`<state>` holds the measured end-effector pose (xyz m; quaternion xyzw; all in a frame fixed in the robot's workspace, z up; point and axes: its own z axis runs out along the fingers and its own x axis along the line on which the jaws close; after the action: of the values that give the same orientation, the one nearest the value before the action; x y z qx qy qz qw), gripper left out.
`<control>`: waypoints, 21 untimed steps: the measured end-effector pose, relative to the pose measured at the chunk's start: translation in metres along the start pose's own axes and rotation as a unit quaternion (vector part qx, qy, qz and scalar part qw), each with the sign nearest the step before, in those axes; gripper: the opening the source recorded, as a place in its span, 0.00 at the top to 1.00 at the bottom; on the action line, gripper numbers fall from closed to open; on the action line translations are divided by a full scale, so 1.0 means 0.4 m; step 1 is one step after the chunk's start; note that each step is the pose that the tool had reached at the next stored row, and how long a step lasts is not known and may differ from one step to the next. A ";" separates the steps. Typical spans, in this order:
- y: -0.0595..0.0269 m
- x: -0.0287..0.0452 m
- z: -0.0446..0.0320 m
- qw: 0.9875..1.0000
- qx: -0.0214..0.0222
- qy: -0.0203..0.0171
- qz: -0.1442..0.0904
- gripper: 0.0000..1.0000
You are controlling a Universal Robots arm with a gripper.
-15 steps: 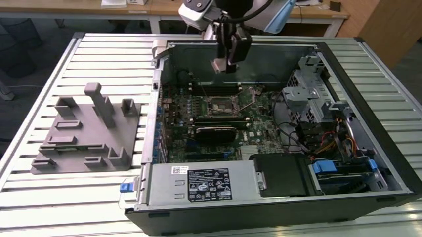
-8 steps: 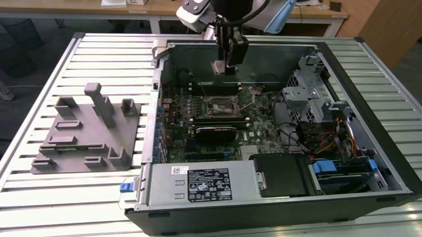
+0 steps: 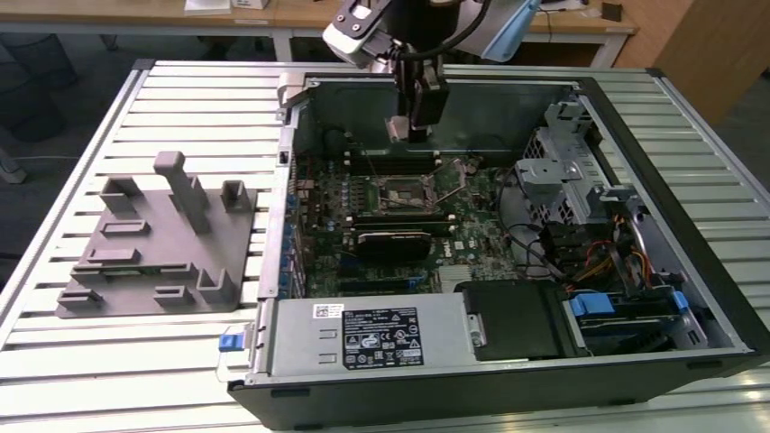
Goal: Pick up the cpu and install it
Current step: 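Pick up the cpu and move it towards the insertion slot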
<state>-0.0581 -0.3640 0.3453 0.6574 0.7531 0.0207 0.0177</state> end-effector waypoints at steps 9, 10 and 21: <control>0.000 0.001 0.008 1.000 0.000 0.000 0.003 0.47; 0.000 0.002 0.009 1.000 0.000 0.000 0.003 0.47; 0.009 0.026 0.030 1.000 0.000 0.000 0.004 0.47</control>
<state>-0.0555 -0.3532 0.3337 0.6605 0.7503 0.0210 0.0173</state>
